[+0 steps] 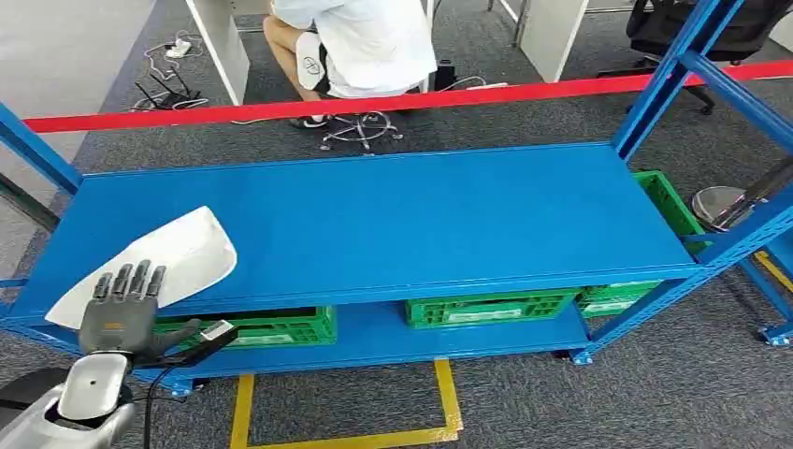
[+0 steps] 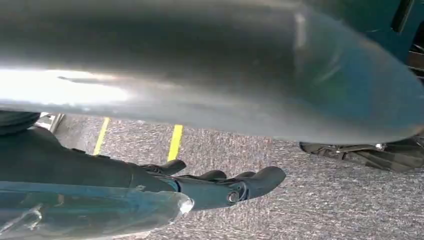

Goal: Take the parts from the cabinet and place them on the table.

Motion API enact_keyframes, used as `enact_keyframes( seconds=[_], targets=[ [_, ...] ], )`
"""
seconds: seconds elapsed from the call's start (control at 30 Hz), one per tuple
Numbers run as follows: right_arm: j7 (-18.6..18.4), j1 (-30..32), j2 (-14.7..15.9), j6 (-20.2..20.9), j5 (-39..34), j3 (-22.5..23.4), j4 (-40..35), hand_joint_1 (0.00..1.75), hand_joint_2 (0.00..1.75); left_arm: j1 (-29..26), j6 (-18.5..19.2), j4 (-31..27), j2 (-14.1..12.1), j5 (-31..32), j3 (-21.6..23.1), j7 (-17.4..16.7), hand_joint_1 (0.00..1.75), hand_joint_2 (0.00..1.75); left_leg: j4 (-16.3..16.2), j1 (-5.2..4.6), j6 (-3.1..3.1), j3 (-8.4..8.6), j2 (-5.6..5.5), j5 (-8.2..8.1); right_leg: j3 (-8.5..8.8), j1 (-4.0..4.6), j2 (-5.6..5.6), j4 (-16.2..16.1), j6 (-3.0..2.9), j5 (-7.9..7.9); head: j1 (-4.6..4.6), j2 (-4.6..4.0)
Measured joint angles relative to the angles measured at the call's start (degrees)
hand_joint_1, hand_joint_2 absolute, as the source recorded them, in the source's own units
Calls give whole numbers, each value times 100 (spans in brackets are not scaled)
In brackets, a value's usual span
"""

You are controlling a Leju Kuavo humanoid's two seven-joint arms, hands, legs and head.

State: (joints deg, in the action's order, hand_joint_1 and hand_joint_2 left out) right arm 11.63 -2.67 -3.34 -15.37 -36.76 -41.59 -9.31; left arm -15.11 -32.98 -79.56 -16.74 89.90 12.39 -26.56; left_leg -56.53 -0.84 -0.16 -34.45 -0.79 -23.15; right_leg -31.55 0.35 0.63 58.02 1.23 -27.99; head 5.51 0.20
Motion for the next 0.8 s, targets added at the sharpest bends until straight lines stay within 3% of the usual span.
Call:
enact_keyframes(
  seconds=[0.17, 0.2, 0.7, 0.73, 0.77, 0.8],
  targets=[
    [0, 0, 0, 0, 0, -7, 7, 0, 0, 0, 11, 0, 33, 0, -31, 46, 0, 0, 0, 0, 0, 0, 0, 0, 0, 0, 0, 0, 0, 0, -2, 0],
    [0, 0, 0, 0, 0, -9, 7, 0, 0, 0, 11, 0, 41, 0, -37, 72, 0, 175, 0, 0, 0, 0, 0, 0, 1, 0, 0, 0, 0, 0, 0, 0],
    [0, 0, 0, 2, -26, -44, 15, 0, 0, -24, 212, 2, 299, -81, -328, 612, 0, 175, 0, 0, 0, 0, 0, 0, 1, 0, 0, 0, 0, 0, 0, 0],
    [0, 0, 0, 2, -28, -44, 15, 0, 0, -36, 242, 2, 323, -142, -356, 666, 24, 175, 0, 0, 0, 0, 0, 0, 1, 0, 0, 0, 0, 0, -2, 0],
    [0, 0, 0, 2, -33, -44, 15, 0, 0, -51, 267, 2, 341, -186, -380, 721, 24, 175, 0, 0, 0, 0, 0, 0, 1, 0, -1, 0, 0, 0, -2, 0],
    [0, -1, 0, 2, -39, -44, 15, 0, 0, -67, 271, 2, 363, -232, -413, 767, 138, 175, 0, 0, 0, 0, 0, 0, 0, 0, 0, 0, 0, 0, -2, 0]
  ],
)
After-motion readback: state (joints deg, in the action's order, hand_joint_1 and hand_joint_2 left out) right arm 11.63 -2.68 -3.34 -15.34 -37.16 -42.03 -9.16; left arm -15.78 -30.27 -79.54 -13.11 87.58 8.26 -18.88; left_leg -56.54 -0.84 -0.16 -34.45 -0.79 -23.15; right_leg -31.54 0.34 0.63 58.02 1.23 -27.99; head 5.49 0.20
